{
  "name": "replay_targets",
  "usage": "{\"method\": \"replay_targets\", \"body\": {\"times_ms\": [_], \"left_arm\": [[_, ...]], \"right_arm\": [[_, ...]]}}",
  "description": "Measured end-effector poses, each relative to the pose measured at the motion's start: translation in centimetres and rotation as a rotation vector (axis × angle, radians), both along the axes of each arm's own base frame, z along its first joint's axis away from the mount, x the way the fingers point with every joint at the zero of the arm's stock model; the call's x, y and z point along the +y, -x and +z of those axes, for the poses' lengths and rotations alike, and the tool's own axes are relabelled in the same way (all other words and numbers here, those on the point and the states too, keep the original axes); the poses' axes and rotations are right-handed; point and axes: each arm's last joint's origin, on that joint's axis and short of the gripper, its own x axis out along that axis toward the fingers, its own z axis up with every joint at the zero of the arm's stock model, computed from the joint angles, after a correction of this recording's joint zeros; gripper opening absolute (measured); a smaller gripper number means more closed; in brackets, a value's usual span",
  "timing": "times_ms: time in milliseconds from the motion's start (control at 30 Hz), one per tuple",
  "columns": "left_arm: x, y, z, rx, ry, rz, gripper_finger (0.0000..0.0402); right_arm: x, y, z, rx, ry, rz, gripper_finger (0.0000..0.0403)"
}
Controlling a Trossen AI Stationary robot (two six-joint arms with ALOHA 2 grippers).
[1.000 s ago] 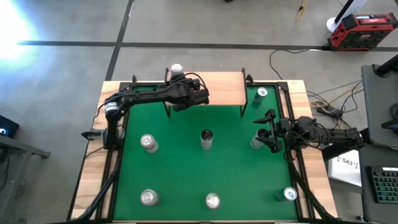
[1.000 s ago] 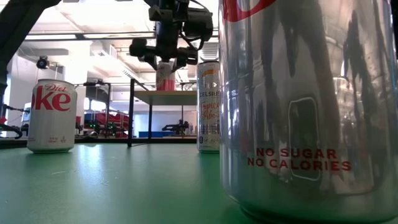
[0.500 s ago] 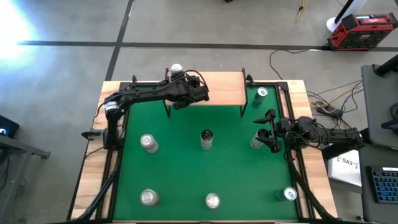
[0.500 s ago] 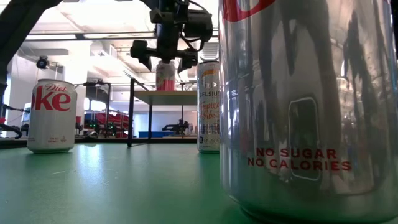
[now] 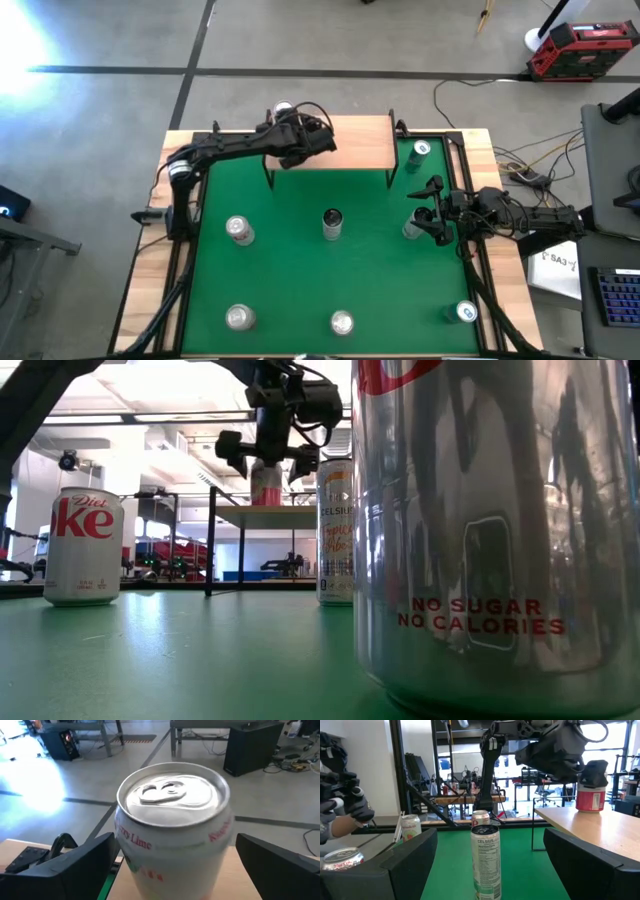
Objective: Place canned beverage on shelf
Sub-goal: Put the top pink-white soda can on the shelf
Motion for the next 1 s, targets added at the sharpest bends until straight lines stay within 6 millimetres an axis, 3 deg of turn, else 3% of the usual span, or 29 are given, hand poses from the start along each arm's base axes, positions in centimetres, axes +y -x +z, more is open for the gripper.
{"method": "replay_targets", "body": {"times_ms": [400,833,1000], "left_arm": [[2.0,0.0,0.1,0.029,0.068,-0.043,0.0393],[2.5,0.2,0.0,0.03,0.083,-0.041,0.0286],[2.4,0.2,0.0,0.013,0.08,-0.033,0.0279]], "right_arm": [[0.0,0.0,0.0,0.0,0.0,0.0,0.0357],[0.0,0.0,0.0,0.0,0.0,0.0,0.0357],[0.0,0.0,0.0,0.0,0.0,0.0,0.0357]]}}
